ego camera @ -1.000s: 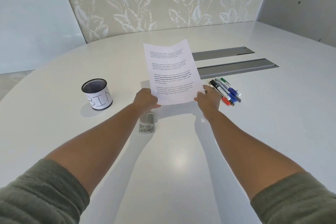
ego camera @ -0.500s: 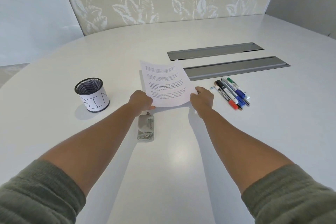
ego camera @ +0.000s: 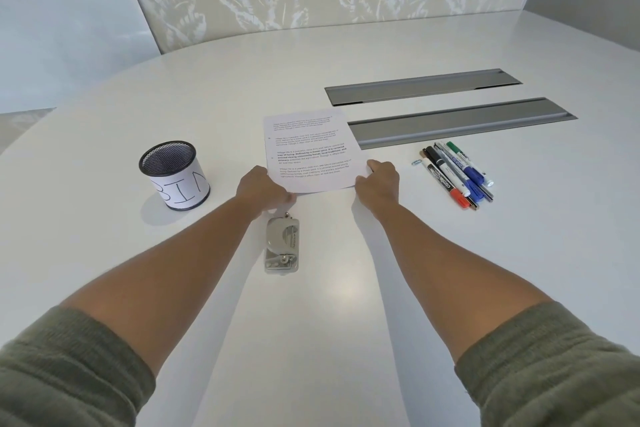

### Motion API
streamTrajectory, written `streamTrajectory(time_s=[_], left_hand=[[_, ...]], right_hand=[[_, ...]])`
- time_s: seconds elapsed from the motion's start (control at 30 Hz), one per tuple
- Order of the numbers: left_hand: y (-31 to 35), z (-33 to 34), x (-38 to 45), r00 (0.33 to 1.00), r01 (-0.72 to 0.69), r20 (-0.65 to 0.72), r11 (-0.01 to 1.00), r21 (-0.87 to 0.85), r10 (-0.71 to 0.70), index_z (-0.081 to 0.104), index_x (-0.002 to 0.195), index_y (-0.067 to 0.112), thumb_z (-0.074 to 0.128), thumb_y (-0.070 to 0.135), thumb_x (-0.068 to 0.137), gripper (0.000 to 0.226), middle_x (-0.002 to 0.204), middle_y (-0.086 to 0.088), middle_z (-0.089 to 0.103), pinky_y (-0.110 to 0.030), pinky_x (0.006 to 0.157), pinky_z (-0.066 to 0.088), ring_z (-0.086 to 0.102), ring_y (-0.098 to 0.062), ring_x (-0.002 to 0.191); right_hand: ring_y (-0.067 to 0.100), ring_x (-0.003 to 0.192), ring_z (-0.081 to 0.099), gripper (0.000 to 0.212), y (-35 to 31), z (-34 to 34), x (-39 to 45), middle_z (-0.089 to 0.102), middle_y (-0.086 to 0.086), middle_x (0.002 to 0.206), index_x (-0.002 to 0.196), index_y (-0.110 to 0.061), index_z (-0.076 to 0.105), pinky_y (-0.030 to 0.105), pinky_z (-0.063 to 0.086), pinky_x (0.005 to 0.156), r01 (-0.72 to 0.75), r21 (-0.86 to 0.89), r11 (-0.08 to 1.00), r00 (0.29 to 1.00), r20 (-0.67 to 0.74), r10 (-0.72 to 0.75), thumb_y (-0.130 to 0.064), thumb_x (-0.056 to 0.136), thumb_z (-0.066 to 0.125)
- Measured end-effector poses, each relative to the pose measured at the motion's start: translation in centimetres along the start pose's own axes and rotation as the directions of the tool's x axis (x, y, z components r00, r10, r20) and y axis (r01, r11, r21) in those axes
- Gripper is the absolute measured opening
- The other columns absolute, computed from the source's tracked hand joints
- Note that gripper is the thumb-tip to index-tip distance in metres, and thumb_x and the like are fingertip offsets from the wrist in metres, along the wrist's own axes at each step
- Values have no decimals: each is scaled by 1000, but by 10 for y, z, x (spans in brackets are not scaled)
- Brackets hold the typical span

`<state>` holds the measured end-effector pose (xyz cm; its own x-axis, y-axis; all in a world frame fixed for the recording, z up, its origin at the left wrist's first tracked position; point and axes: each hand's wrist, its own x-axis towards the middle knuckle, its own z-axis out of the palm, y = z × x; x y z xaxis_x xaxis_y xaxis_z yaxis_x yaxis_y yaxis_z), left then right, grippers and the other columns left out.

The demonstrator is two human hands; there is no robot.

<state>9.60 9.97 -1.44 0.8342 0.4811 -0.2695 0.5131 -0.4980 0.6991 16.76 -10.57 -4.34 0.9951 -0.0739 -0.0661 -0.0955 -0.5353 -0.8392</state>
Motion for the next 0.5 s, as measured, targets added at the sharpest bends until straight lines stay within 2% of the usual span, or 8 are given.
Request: streamTrajectory(time_s=[0.03, 0.07, 0.1, 0.13, 0.23, 0.3, 0.43, 0.5], left_hand=[[-2, -2, 1, 1000, -1, 9, 1000, 13, 1, 46, 83, 22, 81, 17, 68, 39, 78, 3, 62, -29, 69, 52, 64, -24, 81], [-3, -4, 3, 1000, -9, 16, 999, 31, 8, 50, 98, 22, 83, 20, 69, 44, 87, 1, 64, -33, 74, 55, 67, -25, 87], [-5, -5, 4, 1000, -18, 14, 998, 61, 17, 52, 111, 19, 84, 23, 70, 52, 95, -1, 64, -34, 77, 55, 66, -25, 91], [-7, -7, 6, 1000, -25, -4, 995, 93, 25, 53, 120, 14, 84, 26, 71, 59, 102, -2, 63, -34, 78, 55, 65, -25, 94], [-12, -8, 8, 998, -45, -39, 993, 113, 50, 54, 126, 7, 84, 30, 73, 65, 111, -5, 64, -35, 82, 55, 67, -27, 98], [-14, -8, 9, 998, -51, -43, 993, 102, 56, 55, 125, 7, 84, 31, 74, 64, 109, -2, 62, -35, 82, 55, 68, -27, 98], [-16, -7, 10, 995, -68, -60, 994, 88, 74, 57, 115, 12, 85, 29, 72, 54, 109, -3, 65, -31, 74, 51, 66, -25, 93], [-18, -6, 11, 995, -64, -68, 995, 73, 69, 56, 115, 12, 85, 29, 71, 56, 112, -3, 65, -31, 73, 49, 65, -24, 93]], right_hand=[[27, 82, 46, 15, 1, 2, 0, 49, 2, 88, 80, -16, 52, 21, 43, 62, -1, 8, 1000, 1000, 19, 1, -1, 84, 53], [30, 101, 52, 16, 2, 4, 1, 55, 7, 108, 99, -11, 60, 30, 50, 81, 6, 1, 1000, 1000, 29, -6, -3, 87, 54], [31, 118, 51, 28, 2, 5, 1, 53, 10, 127, 117, -6, 59, 38, 48, 96, 15, -30, 999, 999, 40, -14, -5, 89, 55], [30, 126, 48, 37, 2, 7, 0, 48, 10, 136, 127, -4, 55, 40, 44, 103, 22, -53, 998, 999, 41, -20, -7, 90, 56], [26, 126, 49, 44, 2, 11, 1, 42, 3, 140, 137, -13, 50, 34, 42, 103, 47, -81, 996, 998, 48, -44, -12, 93, 55], [25, 123, 50, 47, 3, 12, 3, 40, 2, 139, 140, -18, 47, 32, 40, 98, 68, -115, 991, 996, 65, -61, -15, 94, 54], [25, 118, 52, 49, 5, 17, 7, 38, 5, 139, 143, -21, 45, 30, 39, 96, 99, -181, 979, 993, 80, -86, -16, 95, 51], [27, 121, 49, 48, 5, 20, 9, 39, 4, 140, 143, -20, 45, 30, 39, 96, 123, -224, 967, 991, 81, -107, -16, 95, 49]])
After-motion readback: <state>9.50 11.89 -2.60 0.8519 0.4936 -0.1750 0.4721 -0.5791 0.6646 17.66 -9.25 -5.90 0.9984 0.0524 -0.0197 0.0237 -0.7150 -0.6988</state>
